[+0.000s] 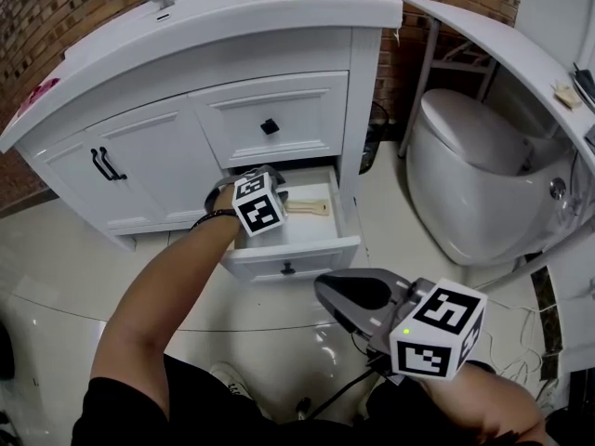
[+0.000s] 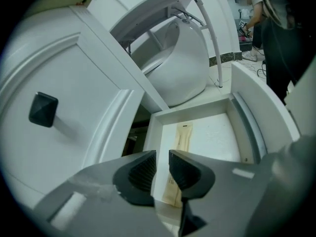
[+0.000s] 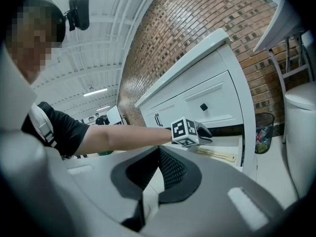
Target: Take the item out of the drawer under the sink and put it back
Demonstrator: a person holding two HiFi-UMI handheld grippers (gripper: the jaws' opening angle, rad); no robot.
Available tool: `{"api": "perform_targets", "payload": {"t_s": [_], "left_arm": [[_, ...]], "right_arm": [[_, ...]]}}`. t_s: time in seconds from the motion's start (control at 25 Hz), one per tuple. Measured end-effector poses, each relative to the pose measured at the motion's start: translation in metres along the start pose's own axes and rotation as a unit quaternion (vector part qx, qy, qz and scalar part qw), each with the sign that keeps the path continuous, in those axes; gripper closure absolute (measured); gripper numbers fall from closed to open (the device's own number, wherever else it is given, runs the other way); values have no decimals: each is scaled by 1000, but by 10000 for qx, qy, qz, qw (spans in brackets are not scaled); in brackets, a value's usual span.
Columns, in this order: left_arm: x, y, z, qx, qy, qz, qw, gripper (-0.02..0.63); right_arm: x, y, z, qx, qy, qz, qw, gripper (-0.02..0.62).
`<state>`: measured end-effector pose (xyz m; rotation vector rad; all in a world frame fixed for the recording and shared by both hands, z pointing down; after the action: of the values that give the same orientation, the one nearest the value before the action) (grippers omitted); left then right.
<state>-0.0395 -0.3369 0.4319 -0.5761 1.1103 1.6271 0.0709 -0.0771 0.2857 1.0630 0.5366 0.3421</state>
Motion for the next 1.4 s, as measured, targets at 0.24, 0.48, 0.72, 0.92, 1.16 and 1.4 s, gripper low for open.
{"api": "perform_targets", "payload": {"t_s": [0.24, 0.48, 0.72, 0.92, 1.16, 1.4], "left_arm": [[53, -5, -9, 414, -362, 477, 9973, 594], [134, -11, 5, 1329, -458, 1498, 9787, 600], [199, -13, 58, 1664, 41, 2179, 9617, 601], [251, -14, 97, 2011, 35, 3025, 9317, 601], [277, 4, 132, 2836, 265, 3541, 8908, 601], [291, 4, 157, 3019, 341, 3849, 8715, 601]], "right_arm": [[1, -2, -1, 52, 99, 81, 9999, 592], [7, -4, -2, 136, 186, 131, 9996, 592], [9, -2, -4, 173, 260, 113, 9994, 592], [7, 0, -14, 254, 256, 94, 9993, 592], [6, 3, -25, 411, 330, 31, 9986, 592], [9, 1, -31, 320, 446, 29, 9985, 592]]}}
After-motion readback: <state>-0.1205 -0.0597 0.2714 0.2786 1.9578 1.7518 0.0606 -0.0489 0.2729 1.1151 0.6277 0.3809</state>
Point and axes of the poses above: the fingertips, and each gripper's own axes: x backward along the fingers, z to its right, y out of its underside, the point moved 6 cm from there along x, backward along the fingers, and after that the axes turned 3 degrees about y, right-handed, at the moved point
